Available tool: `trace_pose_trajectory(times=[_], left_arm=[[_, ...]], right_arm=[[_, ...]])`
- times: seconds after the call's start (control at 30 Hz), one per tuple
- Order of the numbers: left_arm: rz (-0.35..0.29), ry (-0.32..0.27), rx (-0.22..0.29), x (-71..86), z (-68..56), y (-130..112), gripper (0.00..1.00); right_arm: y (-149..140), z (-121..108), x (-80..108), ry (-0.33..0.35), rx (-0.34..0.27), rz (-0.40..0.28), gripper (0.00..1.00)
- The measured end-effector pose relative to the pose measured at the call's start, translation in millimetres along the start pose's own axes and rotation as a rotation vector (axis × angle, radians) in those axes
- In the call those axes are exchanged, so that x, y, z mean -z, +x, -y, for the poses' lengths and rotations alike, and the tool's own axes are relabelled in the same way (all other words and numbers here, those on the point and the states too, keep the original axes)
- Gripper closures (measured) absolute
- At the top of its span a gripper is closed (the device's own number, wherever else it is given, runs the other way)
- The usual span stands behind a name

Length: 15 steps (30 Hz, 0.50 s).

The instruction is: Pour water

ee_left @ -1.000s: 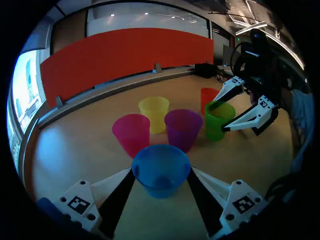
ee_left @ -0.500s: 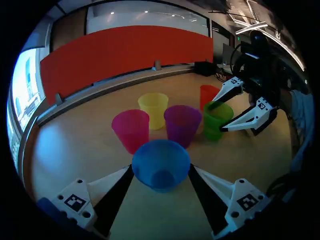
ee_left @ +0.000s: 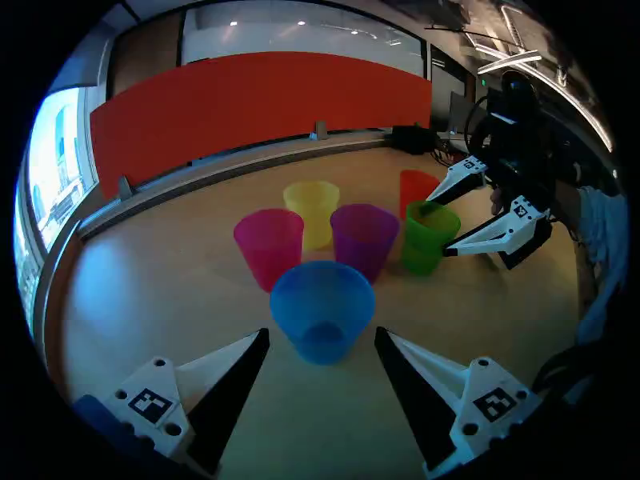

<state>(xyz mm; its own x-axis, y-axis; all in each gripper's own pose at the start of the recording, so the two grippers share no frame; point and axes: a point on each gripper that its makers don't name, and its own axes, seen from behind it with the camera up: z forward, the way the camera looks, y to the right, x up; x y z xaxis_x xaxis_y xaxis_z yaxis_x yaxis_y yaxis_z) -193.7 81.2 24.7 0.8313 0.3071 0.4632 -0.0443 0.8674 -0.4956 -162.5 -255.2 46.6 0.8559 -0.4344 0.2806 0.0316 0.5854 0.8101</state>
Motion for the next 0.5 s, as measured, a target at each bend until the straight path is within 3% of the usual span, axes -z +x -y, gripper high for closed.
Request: trace_pose_trajectory(times=[0.5], left_arm=[[-0.036,0.028,-0.008,31.5,-8.6,0,0.02]], right_arm=[[-22,-6,51.3,-0.072,-0.003,0.001,0.00]])
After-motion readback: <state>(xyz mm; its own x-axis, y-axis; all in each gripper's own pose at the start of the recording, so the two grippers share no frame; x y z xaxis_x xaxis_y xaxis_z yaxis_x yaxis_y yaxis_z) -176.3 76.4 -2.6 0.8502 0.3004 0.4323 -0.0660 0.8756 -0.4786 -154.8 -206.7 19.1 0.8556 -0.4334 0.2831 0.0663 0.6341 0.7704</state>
